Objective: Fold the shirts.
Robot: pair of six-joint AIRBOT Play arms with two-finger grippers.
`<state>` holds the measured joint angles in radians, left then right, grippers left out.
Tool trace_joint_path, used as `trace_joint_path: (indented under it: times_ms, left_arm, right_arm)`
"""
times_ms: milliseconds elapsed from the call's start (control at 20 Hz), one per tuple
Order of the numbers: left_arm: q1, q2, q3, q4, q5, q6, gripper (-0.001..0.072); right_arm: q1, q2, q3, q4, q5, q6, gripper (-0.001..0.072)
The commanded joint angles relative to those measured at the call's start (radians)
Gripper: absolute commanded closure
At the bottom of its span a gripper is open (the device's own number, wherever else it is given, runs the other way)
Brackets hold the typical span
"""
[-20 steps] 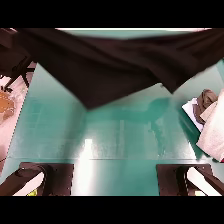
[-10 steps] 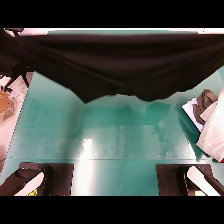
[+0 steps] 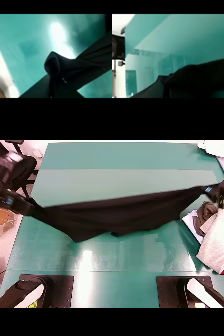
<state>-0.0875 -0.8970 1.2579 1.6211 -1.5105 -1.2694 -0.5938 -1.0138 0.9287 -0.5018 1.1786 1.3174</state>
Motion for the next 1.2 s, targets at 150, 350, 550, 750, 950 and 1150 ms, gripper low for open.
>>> trace_joint_path:
  times_ms: [150,350,550,750,950,1150]
  left_arm:
    - [0.001,0.001,-0.161,-0.217,-0.182,-0.094,0.0685]
    - [0.000,0.001,-0.190,-0.451,-0.300,-0.169,0.0685]
    - [0.000,0.001,-0.291,-0.490,-0.332,-0.242,0.0685]
    - [0.000,0.001,-0.458,-0.508,-0.227,-0.226,0.0684]
    - [0.000,0.000,-0.568,-0.520,-0.113,-0.216,0.0683]
    - [0.000,0.001,-0.570,-0.523,-0.120,-0.210,0.0683]
  right_arm:
    - [-0.028,-0.031,-0.122,-0.028,0.043,0.002,0.0691]
    - [-0.081,0.009,-0.122,-0.027,0.096,0.055,0.0691]
    - [-0.063,0.009,-0.136,-0.194,0.169,0.139,0.0691]
    - [-0.024,0.009,-0.190,-0.288,0.171,0.152,0.0691]
    - [-0.025,0.009,-0.212,-0.290,0.165,0.175,0.0691]
    - [-0.025,0.010,-0.212,-0.282,0.187,0.176,0.0691]
